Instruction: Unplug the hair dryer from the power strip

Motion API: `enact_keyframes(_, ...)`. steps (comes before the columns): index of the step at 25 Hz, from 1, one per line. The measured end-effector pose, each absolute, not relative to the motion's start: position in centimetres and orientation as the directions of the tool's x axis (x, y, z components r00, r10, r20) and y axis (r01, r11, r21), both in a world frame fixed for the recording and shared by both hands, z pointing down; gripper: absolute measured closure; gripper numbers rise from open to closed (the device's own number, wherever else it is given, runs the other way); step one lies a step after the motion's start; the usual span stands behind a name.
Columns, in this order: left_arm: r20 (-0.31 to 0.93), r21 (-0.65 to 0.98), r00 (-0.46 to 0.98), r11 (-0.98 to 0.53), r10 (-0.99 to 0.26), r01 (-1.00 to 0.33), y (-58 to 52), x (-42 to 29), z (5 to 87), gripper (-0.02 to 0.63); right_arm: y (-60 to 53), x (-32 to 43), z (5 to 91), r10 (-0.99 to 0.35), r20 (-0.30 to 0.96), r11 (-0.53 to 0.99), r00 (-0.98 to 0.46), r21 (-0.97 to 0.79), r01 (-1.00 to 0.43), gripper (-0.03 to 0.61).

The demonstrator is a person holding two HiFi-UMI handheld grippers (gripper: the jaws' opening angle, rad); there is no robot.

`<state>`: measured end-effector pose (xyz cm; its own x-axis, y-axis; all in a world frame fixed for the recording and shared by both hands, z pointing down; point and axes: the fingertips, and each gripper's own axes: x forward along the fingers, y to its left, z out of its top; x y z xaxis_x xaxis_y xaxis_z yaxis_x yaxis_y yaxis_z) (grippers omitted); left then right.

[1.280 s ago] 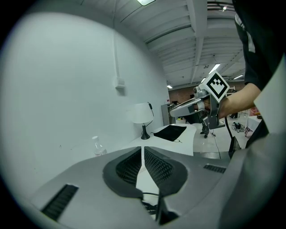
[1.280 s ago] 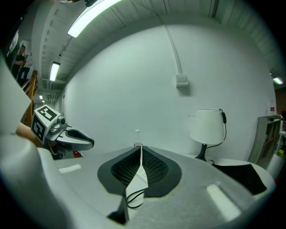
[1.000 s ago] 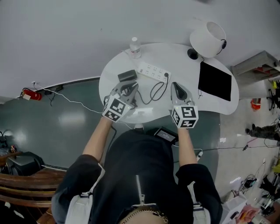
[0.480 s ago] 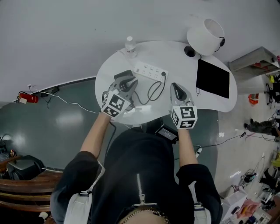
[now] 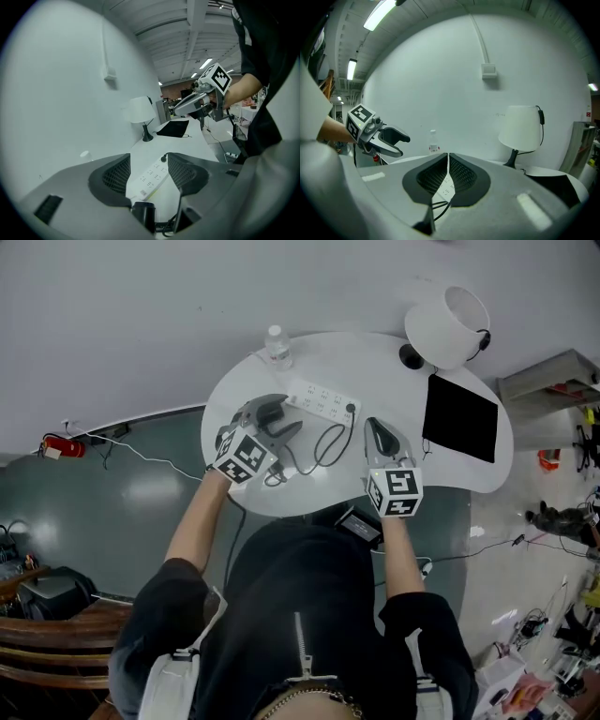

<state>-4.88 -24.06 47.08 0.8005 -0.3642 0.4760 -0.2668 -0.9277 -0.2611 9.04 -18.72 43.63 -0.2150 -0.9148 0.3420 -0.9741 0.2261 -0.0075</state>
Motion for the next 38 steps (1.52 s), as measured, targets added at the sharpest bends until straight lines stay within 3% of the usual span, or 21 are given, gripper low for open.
enact_keyframes(5,0.522,-0.293,0.791,-0.938,-0.318,-0.184,-25.3,-3.9,48.2,0.323,-19.9,9.9,44.7,-0.904,0.362,0.234,-0.227,-0.025,-0.972,0.572)
enact_keyframes(14,0.648,-0.333,0.730,-0.943,-0.216,0.017,-26.0,-1.5,51.1,0.278,-20.8,11.5,46.1,-0.892,0.385,0.238,-0.236,-0.043,-0.970,0.572)
enact_keyframes(26,0.776,-0.308,0.625,-0.917,-0.088,0.253,-27.0,1.5,54.3,0.270,-21.5,13.2,47.3,-0.882,0.404,0.238,-0.243,-0.065,-0.969,0.572)
enact_keyframes(38,0.881,-0.170,0.472,-0.910,0.031,0.378,-27.5,2.7,59.5,0.236,-22.7,13.8,48.5,-0.869,0.421,0.245,-0.260,-0.090,-0.965,0.571)
